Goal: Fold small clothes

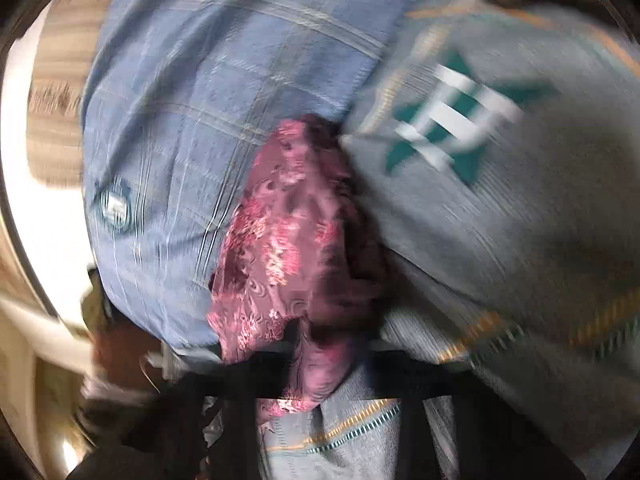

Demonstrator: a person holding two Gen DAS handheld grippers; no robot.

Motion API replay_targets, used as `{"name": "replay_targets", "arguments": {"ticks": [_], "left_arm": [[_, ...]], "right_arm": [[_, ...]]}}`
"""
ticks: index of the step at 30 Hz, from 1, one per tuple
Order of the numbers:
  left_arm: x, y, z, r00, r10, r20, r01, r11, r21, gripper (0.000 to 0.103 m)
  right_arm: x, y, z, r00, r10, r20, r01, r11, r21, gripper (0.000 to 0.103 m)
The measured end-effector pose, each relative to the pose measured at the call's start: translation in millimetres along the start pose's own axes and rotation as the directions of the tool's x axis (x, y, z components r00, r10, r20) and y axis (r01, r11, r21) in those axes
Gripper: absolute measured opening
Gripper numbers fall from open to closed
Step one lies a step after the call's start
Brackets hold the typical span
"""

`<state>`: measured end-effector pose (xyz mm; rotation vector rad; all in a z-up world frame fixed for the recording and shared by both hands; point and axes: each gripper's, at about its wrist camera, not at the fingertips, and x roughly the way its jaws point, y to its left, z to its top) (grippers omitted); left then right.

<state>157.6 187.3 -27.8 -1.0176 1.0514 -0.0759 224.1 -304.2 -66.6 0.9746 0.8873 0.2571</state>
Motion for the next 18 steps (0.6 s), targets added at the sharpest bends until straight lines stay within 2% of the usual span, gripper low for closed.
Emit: {"name": "replay_targets", "arguments": {"ticks": [3,4,6,8,12,15,16,18], "left_arm": [[-22,-14,-12,0.998,-0.007,0.057,0.003,0.998,0.069,0.006],[-23,-16,-15,0.998,-0.004,0.061,0.0,0.997,0.078,0.006],[-18,-11,-21,0.999,0.008,0.042,-0.011,0.997,0.07,0.006],[-8,-3,-24,0.999,0.046,0.03,-0.047,0.997,0.067,0.006],[11,23,-26,0.997,0.071,-0.039,-0.071,0.997,0.01,0.007],[-3,21,-29,0.995,0.089,-0.05,-0.086,0.994,0.065,0.011],[-10,19,-30,0.994,0.096,-0.051,-0.091,0.991,0.093,0.011],[-27,13,-35,0.993,0.101,-0.067,-0.088,0.981,0.174,0.011]], "right_arm": [[-32,29,16,0.996,0.057,0.062,-0.051,0.994,-0.101,0.004],[-38,33,18,0.996,0.055,0.072,-0.045,0.991,-0.126,0.004],[-43,32,20,0.997,0.018,0.078,-0.005,0.986,-0.164,0.004],[-37,18,19,0.998,-0.026,0.061,0.035,0.989,-0.147,0.004],[-17,-27,5,0.986,-0.165,0.028,0.167,0.981,-0.101,0.004],[-15,-33,-1,0.985,-0.173,0.019,0.174,0.978,-0.116,0.005],[-18,-30,-1,0.985,-0.173,0.006,0.173,0.978,-0.121,0.015],[-31,-19,0,0.981,-0.191,0.021,0.192,0.971,-0.146,0.017]]}}
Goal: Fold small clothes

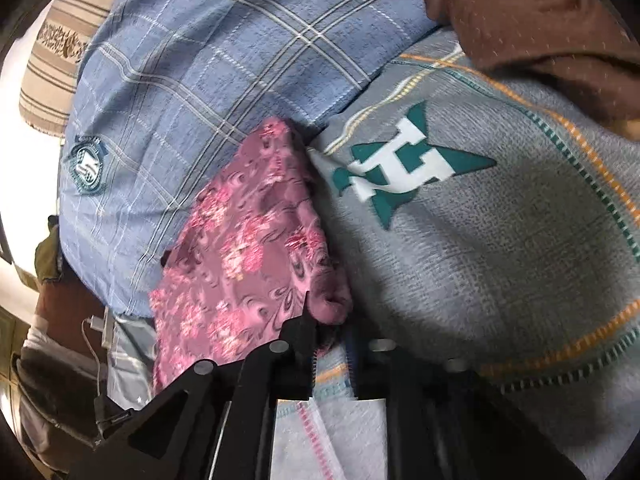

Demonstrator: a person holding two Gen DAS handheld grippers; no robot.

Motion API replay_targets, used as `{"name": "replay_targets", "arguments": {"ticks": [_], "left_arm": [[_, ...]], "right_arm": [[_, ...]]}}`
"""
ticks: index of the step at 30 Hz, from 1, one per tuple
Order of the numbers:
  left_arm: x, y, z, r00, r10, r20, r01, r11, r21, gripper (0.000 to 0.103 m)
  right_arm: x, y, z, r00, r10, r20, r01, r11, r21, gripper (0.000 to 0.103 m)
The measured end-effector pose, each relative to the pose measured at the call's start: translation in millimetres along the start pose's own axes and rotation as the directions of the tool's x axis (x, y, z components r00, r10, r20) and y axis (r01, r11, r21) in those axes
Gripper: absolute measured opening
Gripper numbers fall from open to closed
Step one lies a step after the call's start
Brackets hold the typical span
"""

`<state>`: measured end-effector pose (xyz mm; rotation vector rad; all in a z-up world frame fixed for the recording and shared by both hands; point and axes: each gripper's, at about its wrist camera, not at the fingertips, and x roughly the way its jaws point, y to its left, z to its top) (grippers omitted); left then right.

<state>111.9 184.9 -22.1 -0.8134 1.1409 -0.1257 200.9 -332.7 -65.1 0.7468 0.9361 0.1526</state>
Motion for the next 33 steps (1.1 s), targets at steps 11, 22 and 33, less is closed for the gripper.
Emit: {"name": "replay_targets", "arguments": {"ticks": [11,22,33], "left_arm": [[-4,-54,121,0.981,0.149,0.127,-0.178,0.948,0.264,0.059],[88,-42,198,0.986,0.167,-0.009,-0.159,0.951,0.267,0.059],[91,-66,213,0.986,0.096,0.138,-0.135,0.943,0.305,0.006]], "right_arm": [[33,67,89,0.999,0.027,0.037,-0.021,0.987,-0.16,0.042],[145,58,137,0.997,-0.067,-0.047,0.061,0.992,-0.108,0.043],[110,68,152,0.99,0.025,0.136,-0.006,0.99,-0.142,0.006]]}}
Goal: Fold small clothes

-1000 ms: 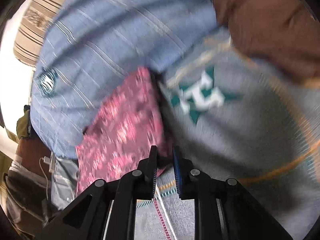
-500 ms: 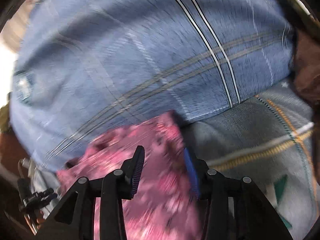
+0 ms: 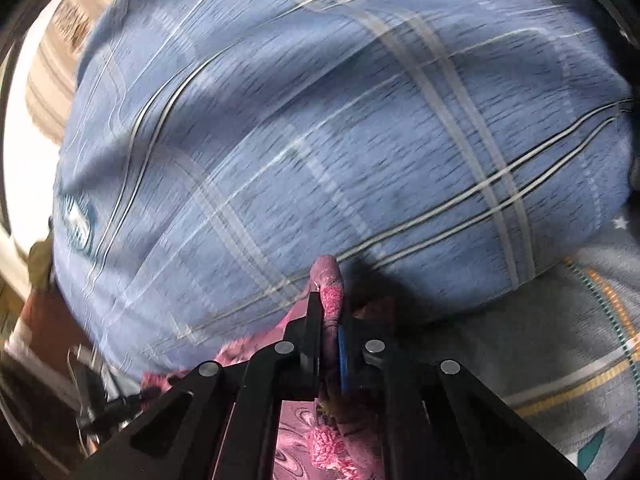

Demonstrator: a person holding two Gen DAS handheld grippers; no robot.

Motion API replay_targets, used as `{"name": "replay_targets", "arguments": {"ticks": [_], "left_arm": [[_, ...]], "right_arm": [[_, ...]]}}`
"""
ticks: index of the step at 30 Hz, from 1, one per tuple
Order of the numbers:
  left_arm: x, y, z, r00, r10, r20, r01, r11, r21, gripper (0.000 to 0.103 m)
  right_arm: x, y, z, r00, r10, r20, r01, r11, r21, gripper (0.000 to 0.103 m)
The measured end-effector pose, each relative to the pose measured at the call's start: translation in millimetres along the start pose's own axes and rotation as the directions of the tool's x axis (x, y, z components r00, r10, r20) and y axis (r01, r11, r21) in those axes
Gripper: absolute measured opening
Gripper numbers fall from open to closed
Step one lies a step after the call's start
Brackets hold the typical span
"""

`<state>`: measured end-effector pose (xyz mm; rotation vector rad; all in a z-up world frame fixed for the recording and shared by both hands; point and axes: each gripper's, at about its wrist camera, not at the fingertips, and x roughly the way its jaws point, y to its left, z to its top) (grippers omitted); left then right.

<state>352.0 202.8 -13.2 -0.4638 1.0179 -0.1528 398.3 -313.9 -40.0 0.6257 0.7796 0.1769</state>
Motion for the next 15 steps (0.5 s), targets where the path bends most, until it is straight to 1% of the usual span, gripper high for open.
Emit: {"name": "replay_targets", "arguments": {"ticks": [1,3,4,5,6,7,8,10,11,12,13,14,15], "left_arm": [[8,5,0,0.999,0.037,-0.01,-0.037,0.999,-0.017,0.006],[21,17,-5,0.996,0.08,-0.048,-0.083,0.995,-0.062,0.006],[25,20,-6,0.994,0.085,-0.063,-0.09,0.993,-0.076,0.006],[25,21,-8,0.994,0.088,-0.066,-0.094,0.992,-0.086,0.008],[22,20,-9,0.994,0.09,-0.062,-0.096,0.991,-0.09,0.011],[15,20,-11,0.994,0.086,-0.064,-0.092,0.991,-0.093,0.011],[6,21,-12,0.994,0.081,-0.071,-0.088,0.992,-0.094,0.012],[-19,24,-20,0.994,0.053,-0.091,-0.061,0.995,-0.084,0.019],[-33,26,-27,0.994,0.051,-0.097,-0.058,0.996,-0.073,0.031],[-46,28,-34,0.994,0.054,-0.095,-0.06,0.996,-0.062,0.043],[-64,31,-46,0.996,0.055,-0.075,-0.06,0.997,-0.056,0.046],[-81,36,-59,0.997,0.055,-0.049,-0.058,0.997,-0.058,0.048],[-95,39,-73,0.998,0.053,-0.033,-0.056,0.996,-0.07,0.05]], "right_arm": [[5,-4,0,0.999,-0.029,-0.016,0.029,1.0,0.005,0.006],[25,-17,-7,0.988,-0.131,-0.084,0.131,0.991,-0.005,0.006],[32,-20,-12,0.979,-0.176,-0.108,0.175,0.984,-0.014,0.006],[39,-23,-16,0.97,-0.199,-0.142,0.198,0.98,-0.022,0.007],[45,-23,-22,0.956,-0.229,-0.182,0.226,0.973,-0.039,0.007],[44,-22,-24,0.951,-0.251,-0.178,0.246,0.968,-0.051,0.015],[36,-16,-26,0.948,-0.282,-0.147,0.273,0.959,-0.077,0.017],[13,1,-31,0.957,-0.276,-0.092,0.263,0.957,-0.125,0.018],[3,7,-34,0.962,-0.263,-0.078,0.251,0.958,-0.14,0.018],[-13,20,-42,0.975,-0.215,-0.06,0.202,0.965,-0.166,0.019],[-21,27,-47,0.982,-0.179,-0.062,0.165,0.97,-0.181,0.021],[-31,41,-62,0.99,-0.114,-0.086,0.095,0.974,-0.206,0.025],[-37,52,-75,0.991,-0.075,-0.113,0.047,0.972,-0.229,0.026]]}}
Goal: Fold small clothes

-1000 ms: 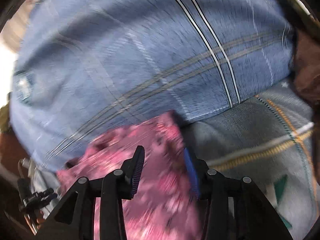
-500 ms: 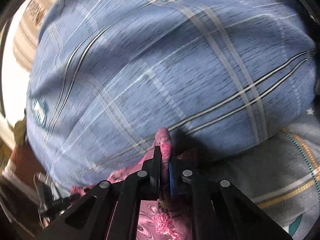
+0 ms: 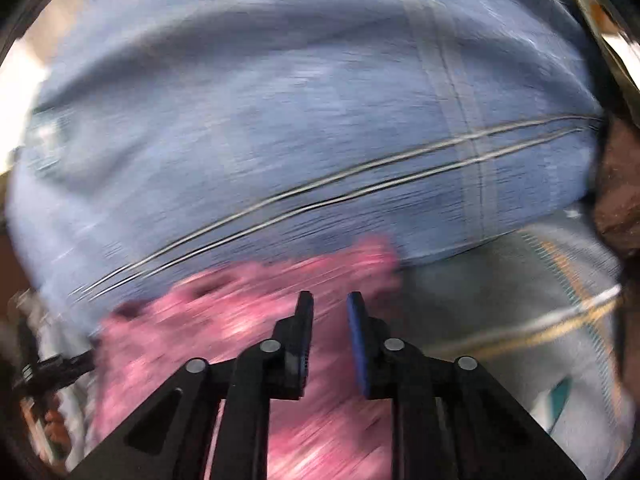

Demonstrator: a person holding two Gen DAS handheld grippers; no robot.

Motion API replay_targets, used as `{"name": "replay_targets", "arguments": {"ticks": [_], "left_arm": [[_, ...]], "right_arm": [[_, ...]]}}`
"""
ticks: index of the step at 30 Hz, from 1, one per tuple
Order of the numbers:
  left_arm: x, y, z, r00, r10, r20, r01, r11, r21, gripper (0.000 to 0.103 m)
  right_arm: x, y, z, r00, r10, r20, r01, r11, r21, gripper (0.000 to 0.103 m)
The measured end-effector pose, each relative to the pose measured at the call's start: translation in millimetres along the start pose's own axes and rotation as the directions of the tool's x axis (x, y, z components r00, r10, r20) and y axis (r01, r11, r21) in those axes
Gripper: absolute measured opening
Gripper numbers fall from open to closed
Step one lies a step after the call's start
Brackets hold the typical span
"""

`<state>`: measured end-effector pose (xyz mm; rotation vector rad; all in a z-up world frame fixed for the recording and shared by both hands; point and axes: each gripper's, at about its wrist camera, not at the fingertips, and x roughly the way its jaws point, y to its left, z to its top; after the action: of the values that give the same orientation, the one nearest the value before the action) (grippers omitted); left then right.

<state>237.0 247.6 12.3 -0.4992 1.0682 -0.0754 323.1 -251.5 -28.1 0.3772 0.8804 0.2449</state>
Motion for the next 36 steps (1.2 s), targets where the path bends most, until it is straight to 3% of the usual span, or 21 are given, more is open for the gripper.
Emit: {"name": "replay_targets", "arguments": {"ticks": [2,6,10,13,15,17,21,25,28,33,34,36], "left_arm": [[-23,7,-35,0.999,-0.046,0.014,0.046,0.997,-0.055,0.051],[-39,7,-105,0.991,-0.132,-0.02,0.128,0.981,-0.143,0.052],[-35,13,-135,0.976,-0.215,-0.026,0.202,0.947,-0.249,0.052],[-20,11,-135,0.976,-0.216,0.014,0.208,0.918,-0.338,0.052],[-9,16,-135,0.972,-0.229,0.046,0.227,0.883,-0.41,0.052],[-3,15,-128,0.969,-0.23,0.087,0.245,0.866,-0.435,0.047],[-2,17,-103,0.97,-0.214,0.115,0.243,0.88,-0.408,0.011],[-4,5,-91,0.972,-0.203,0.117,0.23,0.92,-0.317,0.009],[-5,4,-94,0.986,-0.156,0.059,0.167,0.935,-0.313,0.009],[-14,24,-96,0.966,-0.249,0.062,0.253,0.885,-0.39,0.012],[-15,24,-94,0.963,-0.262,0.066,0.267,0.884,-0.385,0.016],[-11,20,-89,0.954,-0.296,0.055,0.296,0.885,-0.36,0.042]], "right_arm": [[-3,26,-22,0.997,0.056,-0.044,-0.058,0.997,-0.053,0.027],[-7,90,-87,0.972,0.167,-0.167,-0.192,0.971,-0.142,0.027],[8,134,-117,0.959,0.153,-0.238,-0.212,0.947,-0.243,0.03],[14,148,-127,0.957,0.12,-0.264,-0.193,0.942,-0.274,0.032],[16,144,-129,0.958,0.113,-0.265,-0.182,0.95,-0.253,0.033],[17,139,-132,0.954,0.116,-0.276,-0.18,0.959,-0.218,0.035],[19,131,-129,0.951,0.122,-0.285,-0.178,0.967,-0.18,0.035],[17,144,-133,0.955,0.098,-0.281,-0.173,0.952,-0.254,0.037],[26,146,-138,0.961,0.057,-0.271,-0.137,0.948,-0.288,0.037],[18,150,-131,0.971,0.067,-0.228,-0.118,0.969,-0.216,0.04],[16,157,-131,0.973,0.079,-0.216,-0.128,0.967,-0.222,0.041],[12,178,-135,0.976,0.103,-0.193,-0.155,0.949,-0.274,0.045]]}}
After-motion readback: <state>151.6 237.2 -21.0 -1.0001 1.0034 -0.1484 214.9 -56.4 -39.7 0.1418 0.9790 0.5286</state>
